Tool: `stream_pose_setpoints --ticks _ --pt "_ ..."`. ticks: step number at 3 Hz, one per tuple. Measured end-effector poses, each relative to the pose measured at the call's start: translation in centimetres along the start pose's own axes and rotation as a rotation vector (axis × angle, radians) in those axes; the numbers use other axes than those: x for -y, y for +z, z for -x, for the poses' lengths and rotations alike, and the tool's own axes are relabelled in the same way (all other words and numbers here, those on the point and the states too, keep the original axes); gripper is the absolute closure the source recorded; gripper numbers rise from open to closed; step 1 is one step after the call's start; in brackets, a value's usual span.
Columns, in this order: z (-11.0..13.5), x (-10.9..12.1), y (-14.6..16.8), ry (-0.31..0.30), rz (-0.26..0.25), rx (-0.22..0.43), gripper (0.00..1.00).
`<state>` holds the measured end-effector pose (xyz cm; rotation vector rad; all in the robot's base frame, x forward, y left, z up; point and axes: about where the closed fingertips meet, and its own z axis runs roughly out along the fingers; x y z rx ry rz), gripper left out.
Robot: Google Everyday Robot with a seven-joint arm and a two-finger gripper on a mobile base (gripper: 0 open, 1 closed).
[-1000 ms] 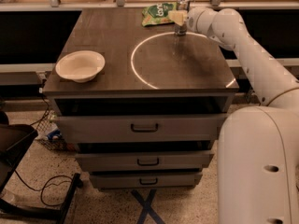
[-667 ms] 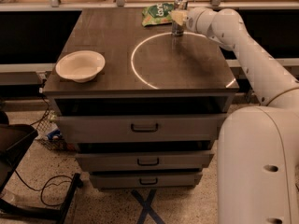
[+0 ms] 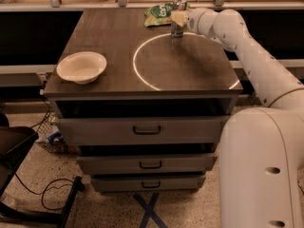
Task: Move redbull can near paper bowl
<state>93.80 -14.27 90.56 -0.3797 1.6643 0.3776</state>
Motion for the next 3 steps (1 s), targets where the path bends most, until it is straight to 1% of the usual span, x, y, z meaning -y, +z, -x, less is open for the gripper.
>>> stream_pose_setpoints --ticks 1,2,3 --pt "0.0 0.0 0.0 0.000 0.000 0.000 1.00" --pt "3.1 -0.7 -1.9 -0.010 0.011 0.009 1.00" --pt "6.5 -1.9 -5.3 -0.034 0.019 0.036 1.00"
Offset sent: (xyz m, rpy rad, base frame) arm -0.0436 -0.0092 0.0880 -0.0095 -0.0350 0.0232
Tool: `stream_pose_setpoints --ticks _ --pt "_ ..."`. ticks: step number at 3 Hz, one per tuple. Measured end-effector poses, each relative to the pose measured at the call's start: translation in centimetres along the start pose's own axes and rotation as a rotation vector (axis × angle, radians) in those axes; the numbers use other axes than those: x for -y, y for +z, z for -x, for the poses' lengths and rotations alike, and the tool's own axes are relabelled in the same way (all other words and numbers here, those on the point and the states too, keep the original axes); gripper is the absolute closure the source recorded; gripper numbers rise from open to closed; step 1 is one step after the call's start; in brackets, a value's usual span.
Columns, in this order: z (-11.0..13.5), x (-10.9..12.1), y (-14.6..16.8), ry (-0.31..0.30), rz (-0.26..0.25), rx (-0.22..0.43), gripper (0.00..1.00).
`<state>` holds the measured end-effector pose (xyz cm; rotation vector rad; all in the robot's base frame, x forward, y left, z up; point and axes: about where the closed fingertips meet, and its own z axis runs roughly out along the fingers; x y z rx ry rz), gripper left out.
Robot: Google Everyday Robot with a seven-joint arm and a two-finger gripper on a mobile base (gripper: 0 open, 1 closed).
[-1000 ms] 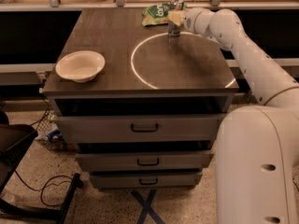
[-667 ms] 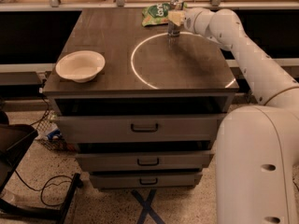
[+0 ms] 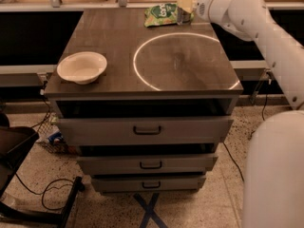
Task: Move redbull can near paper bowl
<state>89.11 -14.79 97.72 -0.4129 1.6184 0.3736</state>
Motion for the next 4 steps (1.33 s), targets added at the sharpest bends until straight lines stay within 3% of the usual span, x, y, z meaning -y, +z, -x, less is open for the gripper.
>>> stream_pose_setpoints --ticks 1,2,3,4 --pt "1.4 -2.7 -4.0 -0.022 0.028 0.015 1.00" --pt "0.4 -6.3 -7.3 -0.071 0.059 0.017 1.00" --pt "-1.8 -10.2 -8.6 -0.105 0.120 0.003 1.00" --pt "-2.1 -13.3 -9.3 -0.152 0.176 0.005 1.00"
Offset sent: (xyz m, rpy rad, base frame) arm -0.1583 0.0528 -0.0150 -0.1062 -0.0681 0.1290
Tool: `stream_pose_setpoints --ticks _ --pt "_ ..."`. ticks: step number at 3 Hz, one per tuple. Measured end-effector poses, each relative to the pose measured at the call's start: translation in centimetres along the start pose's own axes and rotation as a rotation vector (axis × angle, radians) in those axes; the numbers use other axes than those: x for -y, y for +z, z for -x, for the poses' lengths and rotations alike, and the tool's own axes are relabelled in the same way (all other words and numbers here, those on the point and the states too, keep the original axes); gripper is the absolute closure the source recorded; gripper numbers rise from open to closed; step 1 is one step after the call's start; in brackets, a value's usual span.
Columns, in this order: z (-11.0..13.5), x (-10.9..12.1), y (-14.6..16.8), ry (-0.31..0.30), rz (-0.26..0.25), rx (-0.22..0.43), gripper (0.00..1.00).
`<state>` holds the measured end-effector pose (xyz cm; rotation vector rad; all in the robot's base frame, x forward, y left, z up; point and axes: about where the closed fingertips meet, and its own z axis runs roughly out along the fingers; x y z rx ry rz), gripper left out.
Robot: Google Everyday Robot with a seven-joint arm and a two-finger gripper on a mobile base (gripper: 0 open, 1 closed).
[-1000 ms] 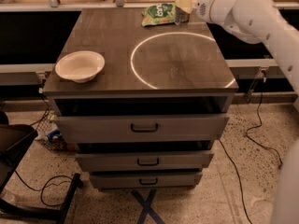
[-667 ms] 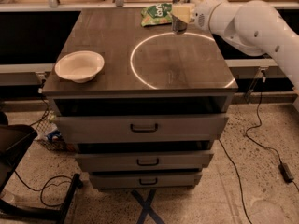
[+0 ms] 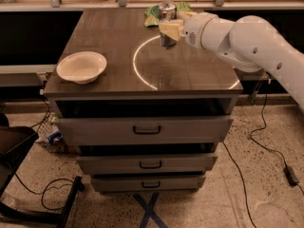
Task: Move redbull can near paper bowl
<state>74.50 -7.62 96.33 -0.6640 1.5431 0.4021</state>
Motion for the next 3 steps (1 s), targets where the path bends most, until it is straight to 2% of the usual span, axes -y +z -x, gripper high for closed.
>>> stream_pose_setpoints --ticks 1,2,3 --pt "0.5 -2.9 0.1 -0.020 0.064 0.002 1.00" --pt "0.5 -4.7 -0.1 -0.001 0.114 0.005 1.00" --pt "-0.5 -6.6 0.5 0.086 0.213 -0.008 1.00"
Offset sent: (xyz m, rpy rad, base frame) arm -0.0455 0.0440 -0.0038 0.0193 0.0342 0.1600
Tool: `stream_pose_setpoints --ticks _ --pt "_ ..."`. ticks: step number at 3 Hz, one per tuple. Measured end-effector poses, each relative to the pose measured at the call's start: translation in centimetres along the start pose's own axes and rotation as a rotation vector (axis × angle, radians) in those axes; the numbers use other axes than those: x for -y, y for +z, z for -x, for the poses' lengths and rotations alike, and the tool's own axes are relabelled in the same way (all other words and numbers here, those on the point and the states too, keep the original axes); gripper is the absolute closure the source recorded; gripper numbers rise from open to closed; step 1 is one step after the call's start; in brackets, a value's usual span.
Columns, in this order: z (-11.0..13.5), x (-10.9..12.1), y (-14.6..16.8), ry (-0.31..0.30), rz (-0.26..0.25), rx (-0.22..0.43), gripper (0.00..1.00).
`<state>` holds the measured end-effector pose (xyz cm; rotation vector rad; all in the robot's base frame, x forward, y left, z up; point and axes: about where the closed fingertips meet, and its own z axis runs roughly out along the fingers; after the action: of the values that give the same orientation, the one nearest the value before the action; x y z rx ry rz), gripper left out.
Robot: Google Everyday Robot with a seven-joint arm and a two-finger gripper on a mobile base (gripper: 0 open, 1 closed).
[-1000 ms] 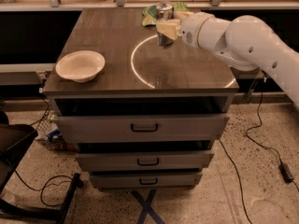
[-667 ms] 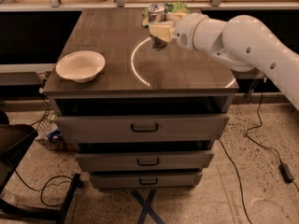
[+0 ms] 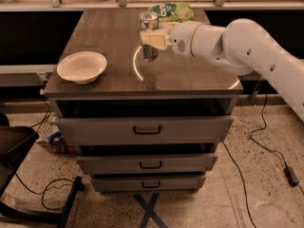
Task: Move redbull can near paper bowl
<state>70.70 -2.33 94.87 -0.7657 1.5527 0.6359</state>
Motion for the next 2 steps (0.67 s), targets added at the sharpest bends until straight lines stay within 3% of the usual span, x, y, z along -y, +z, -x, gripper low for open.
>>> stream_pose_setpoints --ticks 1,2 --pt "-1.6 -2.1 1.3 0.052 0.101 -0.032 1.00" --pt "-3.1 -3.3 2.1 0.066 0.157 -0.048 1.00"
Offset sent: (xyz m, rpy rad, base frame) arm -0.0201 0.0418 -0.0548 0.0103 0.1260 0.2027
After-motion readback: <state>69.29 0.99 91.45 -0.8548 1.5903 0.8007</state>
